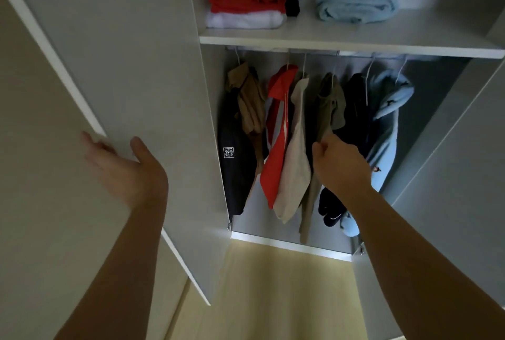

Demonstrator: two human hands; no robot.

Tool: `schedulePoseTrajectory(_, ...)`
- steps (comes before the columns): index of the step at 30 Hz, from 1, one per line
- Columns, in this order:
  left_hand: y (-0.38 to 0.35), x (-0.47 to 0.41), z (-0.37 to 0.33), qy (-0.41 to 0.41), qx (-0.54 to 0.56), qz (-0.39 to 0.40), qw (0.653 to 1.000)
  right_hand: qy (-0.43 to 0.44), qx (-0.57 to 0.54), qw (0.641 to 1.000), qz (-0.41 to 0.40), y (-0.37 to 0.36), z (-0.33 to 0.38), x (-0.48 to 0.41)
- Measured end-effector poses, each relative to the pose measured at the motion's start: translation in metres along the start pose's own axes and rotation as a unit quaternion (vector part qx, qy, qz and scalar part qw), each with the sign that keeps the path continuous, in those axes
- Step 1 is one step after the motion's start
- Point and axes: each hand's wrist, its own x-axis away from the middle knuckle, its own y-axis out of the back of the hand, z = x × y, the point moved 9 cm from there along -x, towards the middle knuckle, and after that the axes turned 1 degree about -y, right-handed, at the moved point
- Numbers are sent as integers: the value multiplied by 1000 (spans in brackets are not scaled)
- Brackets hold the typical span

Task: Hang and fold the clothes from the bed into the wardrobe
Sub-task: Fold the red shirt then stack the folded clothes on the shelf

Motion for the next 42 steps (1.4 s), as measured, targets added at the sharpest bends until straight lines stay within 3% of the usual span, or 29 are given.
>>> schedulePoseTrajectory(5, -23, 40, -38, -111, -30, 66, 991, 26, -2, 1000, -6, 1, 13, 3)
schedulePoseTrajectory(11, -92, 114, -108, -322, -14, 159, 933, 37, -11, 999, -16, 18, 12, 8)
schedulePoseTrajectory(16, -180, 162, -151, -344, 11, 307, 887, 18, 10, 998, -66, 49, -23, 11)
schedulePoseTrajectory(22, -302, 192, -182, -333, -129, 476, 803, -37, -8, 996, -83, 78, -68, 12)
schedulePoseTrajectory(28, -360, 189, -194, -307, -191, 519, 775, -80, 14, 992, -94, 105, -101, 23)
schedulePoseTrajectory(31, -367, 186, -199, -301, -209, 520, 772, -146, -2, 983, -111, 119, -134, 39)
schedulePoseTrajectory(33, -363, 191, -209, -298, -227, 512, 773, -191, -44, 964, -181, 136, -152, 59)
schedulePoseTrajectory(35, -347, 218, -233, -352, -201, 500, 765, -210, -49, 929, -301, 161, -165, 86)
schedulePoseTrajectory(38, -299, 296, -269, -453, -20, 535, 713, -263, -22, 858, -441, 191, -186, 130)
schedulePoseTrajectory(42, -232, 371, -283, -486, 124, 575, 647, -340, -60, 786, -512, 225, -233, 164)
